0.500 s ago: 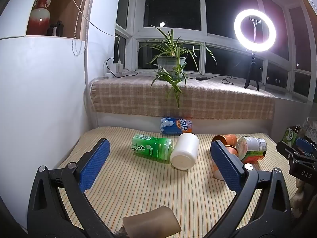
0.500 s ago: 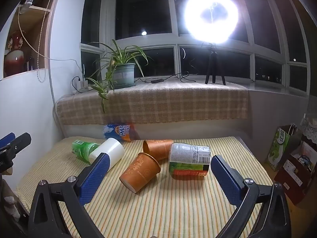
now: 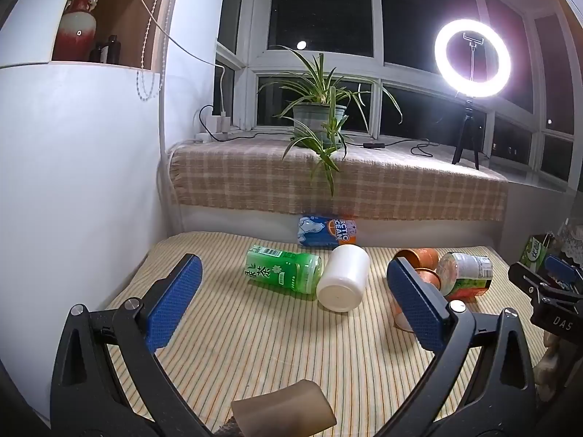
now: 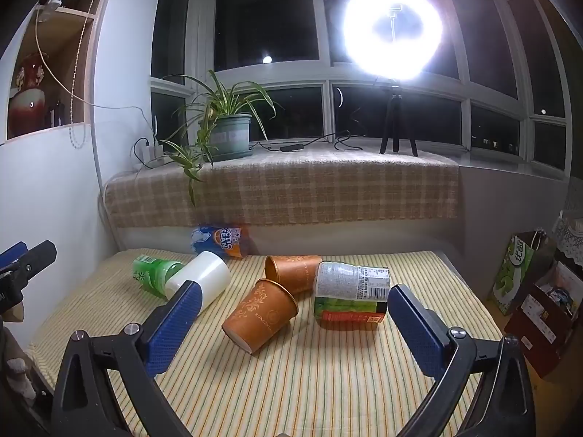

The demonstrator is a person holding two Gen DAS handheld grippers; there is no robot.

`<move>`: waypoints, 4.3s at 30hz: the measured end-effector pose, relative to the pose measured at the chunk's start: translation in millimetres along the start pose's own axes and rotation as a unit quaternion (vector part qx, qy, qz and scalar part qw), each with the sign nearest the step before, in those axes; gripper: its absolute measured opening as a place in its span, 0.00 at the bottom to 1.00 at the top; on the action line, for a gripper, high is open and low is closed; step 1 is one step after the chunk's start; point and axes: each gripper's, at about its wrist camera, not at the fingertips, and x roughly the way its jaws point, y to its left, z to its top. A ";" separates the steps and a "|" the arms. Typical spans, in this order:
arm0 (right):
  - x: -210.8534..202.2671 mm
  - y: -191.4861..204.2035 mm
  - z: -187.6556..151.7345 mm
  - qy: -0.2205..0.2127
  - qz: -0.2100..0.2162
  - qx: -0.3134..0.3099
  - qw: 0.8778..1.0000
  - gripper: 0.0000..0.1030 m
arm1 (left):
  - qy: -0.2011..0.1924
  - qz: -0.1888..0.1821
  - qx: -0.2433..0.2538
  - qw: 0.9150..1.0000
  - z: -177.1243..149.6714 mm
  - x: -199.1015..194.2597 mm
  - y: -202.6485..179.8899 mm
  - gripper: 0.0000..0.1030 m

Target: Flip cup upright

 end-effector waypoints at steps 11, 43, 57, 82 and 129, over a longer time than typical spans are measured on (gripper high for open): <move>0.7 -0.1 -0.2 0.001 0.000 -0.001 1.000 1.00 | 0.000 -0.001 -0.001 1.000 -1.5 0.9 0.9 1.00; 4.5 -0.9 -0.2 0.006 0.000 0.000 1.000 1.00 | 0.002 -0.002 -0.004 1.000 -1.1 1.6 2.1 1.00; 4.5 0.5 -0.5 0.007 -0.001 0.000 1.000 1.00 | 0.001 -0.001 -0.002 1.000 -3.7 2.8 -3.3 1.00; 14.9 -1.2 -9.2 0.029 0.003 0.012 0.999 1.00 | 0.036 0.000 0.007 0.999 -14.7 24.0 7.8 1.00; 262.7 280.4 9.4 0.298 0.216 -0.455 0.811 0.91 | 0.094 0.136 -0.118 0.979 -51.5 7.0 157.9 1.00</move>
